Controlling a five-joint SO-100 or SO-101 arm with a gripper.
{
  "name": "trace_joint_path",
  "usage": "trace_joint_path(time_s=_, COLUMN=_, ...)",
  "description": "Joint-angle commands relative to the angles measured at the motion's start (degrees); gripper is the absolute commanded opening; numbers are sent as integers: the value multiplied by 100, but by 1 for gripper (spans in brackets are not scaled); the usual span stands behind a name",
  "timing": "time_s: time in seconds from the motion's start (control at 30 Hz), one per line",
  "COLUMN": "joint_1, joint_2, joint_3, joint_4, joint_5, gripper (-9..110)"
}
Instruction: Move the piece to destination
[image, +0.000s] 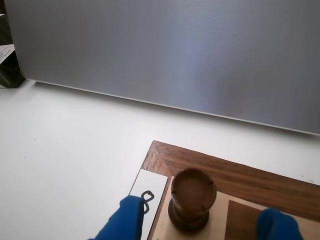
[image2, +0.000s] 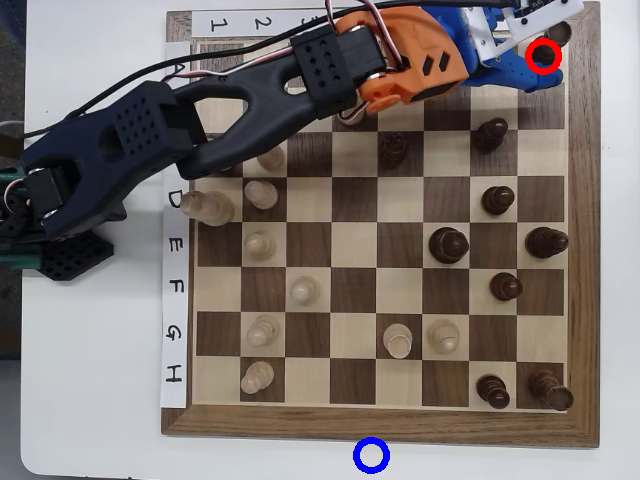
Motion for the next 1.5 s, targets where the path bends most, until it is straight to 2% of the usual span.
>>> trace_joint_path(time_s=0.0, joint_1=-26, joint_2=141, joint_3=-1327, joint_4=-246, joint_5=1327, gripper=28)
trace_joint_path(time_s=0.43, joint_1=-35, joint_2=-492, joint_3=-2145, joint_4=-642, joint_5=1406, gripper=26)
trace_joint_path(time_s=1.23, joint_1=53, joint_2=-923, joint_3=-2654, joint_4=-1063, joint_5=1160, gripper=22)
trace_joint_path(time_s=1.37, joint_1=62, joint_2=-914, joint_3=-2716, joint_4=-1063, joint_5=1143, gripper=20)
trace_joint_path(time_s=1.47, joint_1=79, joint_2=-905, joint_3=-2760, joint_4=-905, joint_5=1116, gripper=15)
